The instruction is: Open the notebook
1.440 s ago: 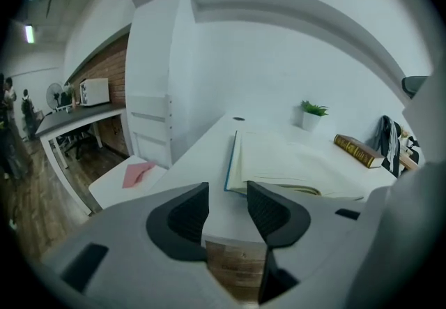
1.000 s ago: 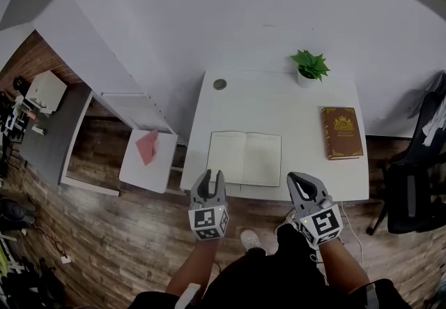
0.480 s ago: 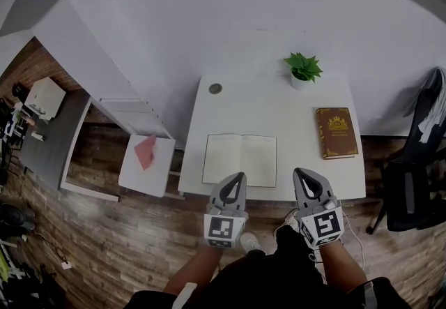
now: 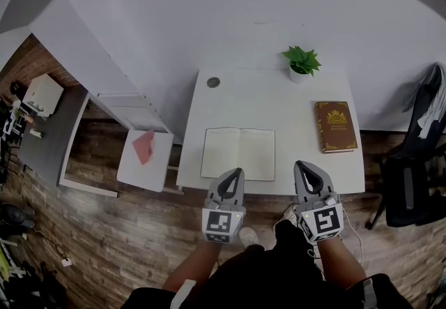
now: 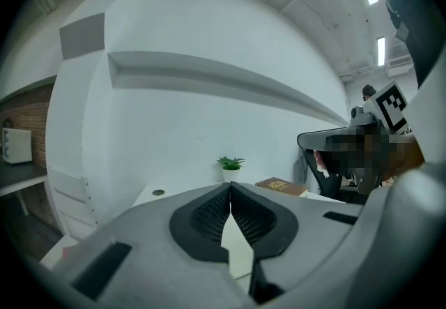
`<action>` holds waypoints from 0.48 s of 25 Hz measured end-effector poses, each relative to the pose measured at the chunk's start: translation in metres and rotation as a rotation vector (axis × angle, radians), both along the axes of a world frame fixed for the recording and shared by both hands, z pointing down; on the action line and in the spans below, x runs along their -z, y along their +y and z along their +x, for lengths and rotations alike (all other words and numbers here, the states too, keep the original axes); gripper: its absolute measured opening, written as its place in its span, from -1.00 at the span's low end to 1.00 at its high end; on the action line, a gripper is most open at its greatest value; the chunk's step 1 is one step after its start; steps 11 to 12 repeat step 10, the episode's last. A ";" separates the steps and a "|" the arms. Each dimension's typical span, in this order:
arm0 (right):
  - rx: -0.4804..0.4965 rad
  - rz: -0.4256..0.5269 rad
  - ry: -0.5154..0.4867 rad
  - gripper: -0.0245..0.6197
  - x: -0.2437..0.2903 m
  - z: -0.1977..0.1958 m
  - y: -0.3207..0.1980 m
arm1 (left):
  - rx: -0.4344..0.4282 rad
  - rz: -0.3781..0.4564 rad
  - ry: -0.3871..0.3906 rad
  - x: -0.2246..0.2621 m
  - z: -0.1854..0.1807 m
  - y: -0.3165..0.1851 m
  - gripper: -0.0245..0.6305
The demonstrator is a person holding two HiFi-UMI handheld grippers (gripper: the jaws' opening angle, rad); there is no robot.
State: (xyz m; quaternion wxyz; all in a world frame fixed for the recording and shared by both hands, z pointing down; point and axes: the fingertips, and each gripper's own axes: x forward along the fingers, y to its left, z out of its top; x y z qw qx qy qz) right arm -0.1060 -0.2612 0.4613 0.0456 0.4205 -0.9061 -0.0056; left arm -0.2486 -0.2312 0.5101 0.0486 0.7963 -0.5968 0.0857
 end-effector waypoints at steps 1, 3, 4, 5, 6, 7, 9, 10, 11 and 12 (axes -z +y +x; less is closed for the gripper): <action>-0.001 0.001 0.001 -0.92 -0.001 0.000 0.000 | 0.000 -0.003 0.002 -0.001 0.000 0.000 -0.90; -0.001 0.002 0.004 -0.92 -0.001 -0.001 -0.001 | 0.000 -0.009 0.003 -0.003 -0.001 0.000 -0.90; -0.002 0.003 0.004 -0.92 -0.001 -0.002 -0.001 | 0.001 -0.012 0.002 -0.004 -0.001 0.000 -0.90; -0.005 0.003 0.002 -0.92 -0.001 -0.002 -0.001 | 0.002 -0.014 0.002 -0.004 -0.002 0.000 -0.91; -0.009 0.001 -0.002 -0.92 -0.001 -0.002 -0.002 | 0.003 -0.015 0.003 -0.005 -0.003 0.000 -0.90; -0.011 -0.002 -0.005 -0.92 -0.002 -0.002 -0.002 | 0.003 -0.016 0.004 -0.005 -0.003 0.000 -0.90; -0.012 -0.007 -0.006 -0.92 -0.003 -0.003 -0.003 | 0.002 -0.019 0.006 -0.006 -0.004 0.001 -0.90; -0.012 -0.010 -0.006 -0.92 -0.004 -0.004 -0.003 | 0.002 -0.020 0.007 -0.006 -0.004 0.001 -0.91; -0.012 -0.010 -0.006 -0.92 -0.004 -0.004 -0.003 | 0.002 -0.020 0.007 -0.006 -0.004 0.001 -0.91; -0.012 -0.010 -0.006 -0.92 -0.004 -0.004 -0.003 | 0.002 -0.020 0.007 -0.006 -0.004 0.001 -0.91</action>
